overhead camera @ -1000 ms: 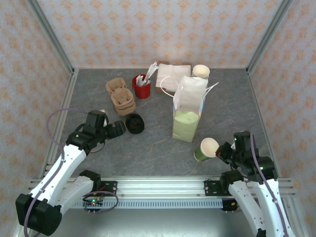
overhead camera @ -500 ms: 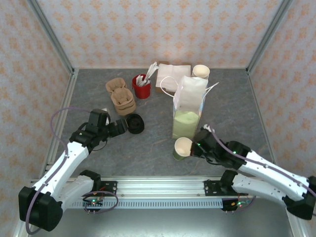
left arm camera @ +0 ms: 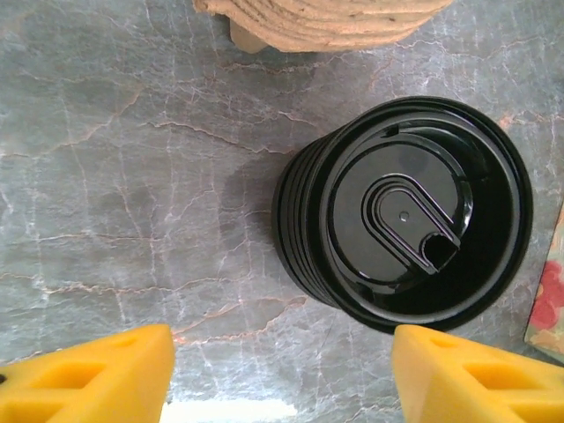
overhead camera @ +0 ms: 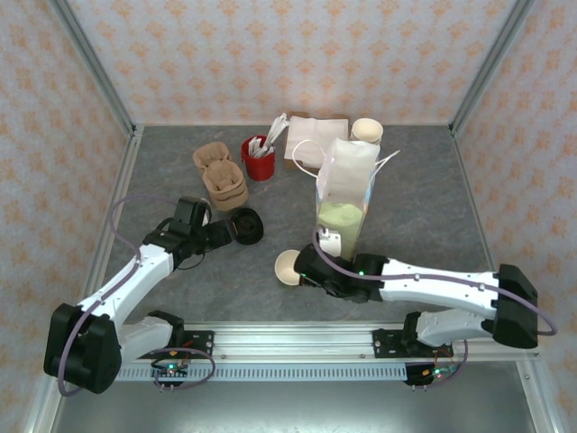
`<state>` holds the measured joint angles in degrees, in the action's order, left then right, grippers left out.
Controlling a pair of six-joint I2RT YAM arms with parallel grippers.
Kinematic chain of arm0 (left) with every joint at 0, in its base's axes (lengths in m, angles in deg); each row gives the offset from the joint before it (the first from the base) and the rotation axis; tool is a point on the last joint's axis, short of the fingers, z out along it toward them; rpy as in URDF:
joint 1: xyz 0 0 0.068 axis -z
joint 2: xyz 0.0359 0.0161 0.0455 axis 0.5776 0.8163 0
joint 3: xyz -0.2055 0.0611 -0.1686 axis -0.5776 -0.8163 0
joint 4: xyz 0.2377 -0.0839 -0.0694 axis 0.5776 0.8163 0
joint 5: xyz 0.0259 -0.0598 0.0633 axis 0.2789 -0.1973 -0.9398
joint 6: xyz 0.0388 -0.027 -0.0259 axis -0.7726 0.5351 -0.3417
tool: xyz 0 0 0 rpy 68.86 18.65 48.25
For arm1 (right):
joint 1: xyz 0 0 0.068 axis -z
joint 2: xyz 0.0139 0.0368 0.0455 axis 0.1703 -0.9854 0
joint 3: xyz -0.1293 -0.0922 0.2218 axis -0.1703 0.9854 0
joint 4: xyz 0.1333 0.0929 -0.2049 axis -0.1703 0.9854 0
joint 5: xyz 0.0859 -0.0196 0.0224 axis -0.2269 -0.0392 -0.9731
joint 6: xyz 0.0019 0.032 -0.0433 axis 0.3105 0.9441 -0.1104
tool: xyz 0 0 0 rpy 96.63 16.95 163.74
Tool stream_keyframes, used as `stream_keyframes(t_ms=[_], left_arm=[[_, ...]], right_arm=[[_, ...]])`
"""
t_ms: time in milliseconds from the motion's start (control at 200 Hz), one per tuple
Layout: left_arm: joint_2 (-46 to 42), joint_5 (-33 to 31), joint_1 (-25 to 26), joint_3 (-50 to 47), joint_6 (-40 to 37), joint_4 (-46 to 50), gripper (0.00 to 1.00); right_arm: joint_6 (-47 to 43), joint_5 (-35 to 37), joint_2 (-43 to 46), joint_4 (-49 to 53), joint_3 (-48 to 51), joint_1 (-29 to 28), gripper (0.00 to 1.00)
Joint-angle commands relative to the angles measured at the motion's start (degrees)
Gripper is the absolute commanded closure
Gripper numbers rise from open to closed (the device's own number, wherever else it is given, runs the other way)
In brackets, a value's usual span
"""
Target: Pack the takeout coffee
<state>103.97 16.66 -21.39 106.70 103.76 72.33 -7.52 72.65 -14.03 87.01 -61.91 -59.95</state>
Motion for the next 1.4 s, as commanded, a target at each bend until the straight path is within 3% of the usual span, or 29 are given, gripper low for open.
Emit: stream_keyframes(t_ms=[0, 305, 846, 1391], left_arm=[[2.41, 0.72, 0.36, 1.86, 0.21, -3.20, 0.40], [9.76, 0.73, 0.39, 5.98, -0.39, -5.09, 0.51], [17.80, 1.20, 0.39, 10.04, -1.28, -6.11, 0.76], [19.31, 0.94, 0.42, 10.80, -2.51, -4.77, 0.78]], right_arm=[[0.99, 4.00, -3.76, -1.60, -4.20, -0.34, 1.00], [1.42, 6.11, -12.11, 0.71, -10.40, 0.51, 1.00], [1.12, 3.23, -16.18, 1.01, -12.56, 4.27, 0.93], [-0.08, 3.16, -17.74, 2.75, -15.39, 4.73, 0.73]])
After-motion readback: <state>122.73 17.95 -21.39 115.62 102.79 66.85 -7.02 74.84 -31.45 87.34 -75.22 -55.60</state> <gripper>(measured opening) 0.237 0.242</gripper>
